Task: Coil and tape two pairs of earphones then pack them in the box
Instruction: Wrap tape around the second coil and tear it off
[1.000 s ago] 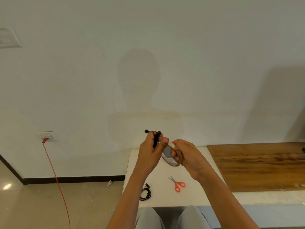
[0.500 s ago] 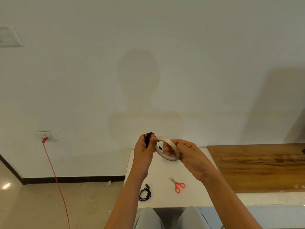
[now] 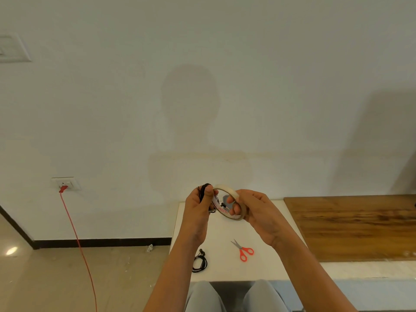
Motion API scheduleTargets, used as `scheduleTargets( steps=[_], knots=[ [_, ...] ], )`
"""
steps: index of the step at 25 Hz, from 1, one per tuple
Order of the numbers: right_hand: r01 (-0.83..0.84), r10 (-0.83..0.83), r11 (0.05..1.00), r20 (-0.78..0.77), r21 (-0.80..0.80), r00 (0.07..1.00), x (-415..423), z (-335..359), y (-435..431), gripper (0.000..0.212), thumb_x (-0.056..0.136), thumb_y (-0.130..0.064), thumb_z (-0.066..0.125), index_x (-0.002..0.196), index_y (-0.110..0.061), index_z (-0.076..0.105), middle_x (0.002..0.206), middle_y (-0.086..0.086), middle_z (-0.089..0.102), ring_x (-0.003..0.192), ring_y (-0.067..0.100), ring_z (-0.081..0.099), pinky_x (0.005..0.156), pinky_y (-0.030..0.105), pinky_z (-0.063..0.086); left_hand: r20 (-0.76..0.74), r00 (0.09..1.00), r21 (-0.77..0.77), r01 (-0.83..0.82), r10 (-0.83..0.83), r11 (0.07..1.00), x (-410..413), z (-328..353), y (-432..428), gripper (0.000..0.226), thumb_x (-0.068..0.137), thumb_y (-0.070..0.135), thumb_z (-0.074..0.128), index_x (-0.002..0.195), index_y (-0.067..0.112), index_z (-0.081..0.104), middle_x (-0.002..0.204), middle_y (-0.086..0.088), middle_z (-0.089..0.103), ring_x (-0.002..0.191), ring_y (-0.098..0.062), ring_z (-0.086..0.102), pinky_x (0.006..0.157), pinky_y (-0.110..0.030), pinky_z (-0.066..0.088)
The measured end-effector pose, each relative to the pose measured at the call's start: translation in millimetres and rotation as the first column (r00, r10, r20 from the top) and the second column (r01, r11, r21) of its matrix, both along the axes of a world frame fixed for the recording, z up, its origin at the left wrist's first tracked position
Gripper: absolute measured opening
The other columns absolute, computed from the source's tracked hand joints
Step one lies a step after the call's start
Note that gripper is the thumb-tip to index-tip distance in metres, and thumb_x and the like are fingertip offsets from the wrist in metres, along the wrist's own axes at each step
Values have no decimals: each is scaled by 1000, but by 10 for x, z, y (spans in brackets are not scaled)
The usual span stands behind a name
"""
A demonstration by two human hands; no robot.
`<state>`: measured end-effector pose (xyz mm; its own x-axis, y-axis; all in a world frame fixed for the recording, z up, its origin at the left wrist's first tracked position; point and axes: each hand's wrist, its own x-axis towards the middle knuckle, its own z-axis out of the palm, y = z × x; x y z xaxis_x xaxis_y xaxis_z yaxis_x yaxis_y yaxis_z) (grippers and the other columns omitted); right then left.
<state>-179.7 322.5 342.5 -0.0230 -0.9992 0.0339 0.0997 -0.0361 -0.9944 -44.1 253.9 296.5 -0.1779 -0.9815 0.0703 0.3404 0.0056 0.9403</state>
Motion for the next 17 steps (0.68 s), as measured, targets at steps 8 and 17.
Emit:
scheduleTargets(
  steps=[8,17],
  knots=[
    [-45,41,994,-44,-100,998,29,-42,31,48,99,-8,33,88,-26,76,79,6,70,84,14,63,89,27,48,-275,961,345,114,-16,932,-133,-47,85,38,97,34,44,95,2,64,86,-16,68,82,-24,62,81,-35,48],
    [64,-21,984,-250,163,968,-38,41,-67,35,91,-15,41,77,-11,73,50,-3,42,54,11,38,62,25,37,261,965,-68,51,-32,996,34,46,14,22,87,33,64,93,12,62,81,-3,61,77,-14,54,74,-29,46]
  ],
)
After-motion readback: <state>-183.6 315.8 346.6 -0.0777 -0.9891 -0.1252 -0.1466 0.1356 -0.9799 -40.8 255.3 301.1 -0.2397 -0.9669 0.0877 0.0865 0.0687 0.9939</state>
